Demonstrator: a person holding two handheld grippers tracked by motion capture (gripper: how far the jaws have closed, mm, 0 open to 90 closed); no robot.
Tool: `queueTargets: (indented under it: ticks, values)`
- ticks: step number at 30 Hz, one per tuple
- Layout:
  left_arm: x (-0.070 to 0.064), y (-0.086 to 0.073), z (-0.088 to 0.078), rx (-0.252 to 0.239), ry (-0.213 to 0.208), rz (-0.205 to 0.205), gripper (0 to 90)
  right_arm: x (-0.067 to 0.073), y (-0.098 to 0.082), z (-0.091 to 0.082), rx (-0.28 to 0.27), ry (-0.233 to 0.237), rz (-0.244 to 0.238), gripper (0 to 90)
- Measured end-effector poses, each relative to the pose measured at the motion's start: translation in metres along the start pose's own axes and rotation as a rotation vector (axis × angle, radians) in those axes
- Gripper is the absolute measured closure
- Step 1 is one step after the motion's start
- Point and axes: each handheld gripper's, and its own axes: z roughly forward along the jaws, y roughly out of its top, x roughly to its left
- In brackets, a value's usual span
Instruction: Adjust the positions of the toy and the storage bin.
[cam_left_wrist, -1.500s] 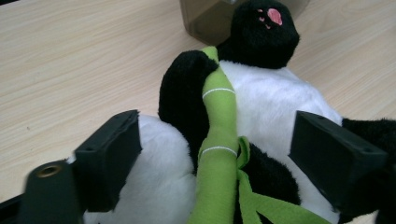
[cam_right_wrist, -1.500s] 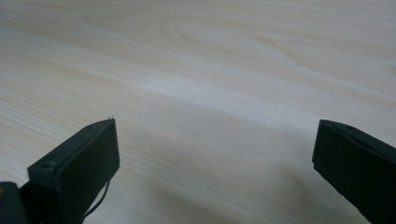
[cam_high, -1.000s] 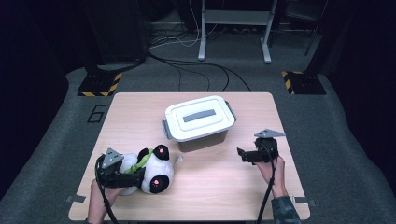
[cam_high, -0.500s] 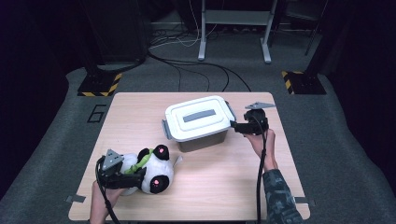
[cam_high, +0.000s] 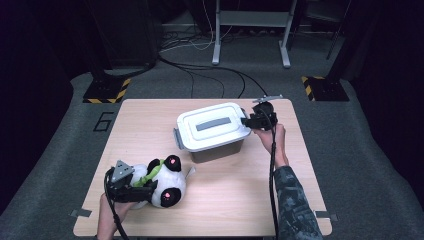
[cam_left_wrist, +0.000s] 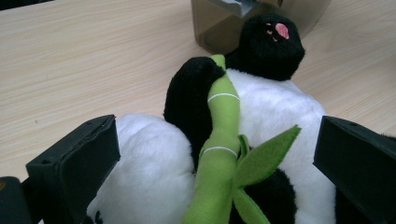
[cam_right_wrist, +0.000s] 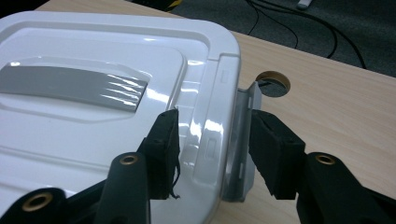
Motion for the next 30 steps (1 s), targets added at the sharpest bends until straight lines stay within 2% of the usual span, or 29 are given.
queueTargets:
  ticks: [2,5,7,9,20,21,25,28,29,30]
  values:
    - [0.000,0.000,0.000,0.003,-0.001,0.003,0.0,0.001,0.004,0.006,0.010,-0.009,-0.010,57.9]
    - [0.000,0.000,0.000,0.004,-0.002,0.003,0.0,0.001,0.008,0.014,0.030,-0.001,0.013,63.5]
    - [0.000,-0.001,0.001,0.002,-0.002,0.003,0.0,0.001,0.008,0.016,0.025,0.003,0.012,64.2]
    - [0.000,-0.002,0.001,0.005,-0.004,0.003,0.0,0.000,0.008,0.016,0.022,0.006,0.033,64.6]
    - [0.003,-0.005,0.001,0.002,0.001,-0.010,0.0,-0.001,0.001,0.008,0.011,-0.037,0.091,64.7]
    - [0.003,-0.005,0.002,-0.001,0.002,-0.011,0.0,-0.002,0.000,0.007,0.015,-0.044,0.079,64.7]
    - [0.003,-0.005,0.002,0.006,0.000,-0.007,0.0,0.000,-0.004,0.002,0.011,-0.064,0.081,64.7]
    - [0.002,-0.005,0.001,0.004,-0.001,-0.005,0.0,0.001,-0.006,-0.002,0.017,-0.077,0.104,64.7]
    - [0.002,-0.005,0.001,0.001,0.000,-0.005,0.0,0.000,-0.007,-0.003,0.012,-0.080,0.087,64.7]
    - [0.002,-0.005,0.001,0.000,0.002,-0.007,0.0,0.000,-0.007,-0.004,0.014,-0.083,0.105,64.7]
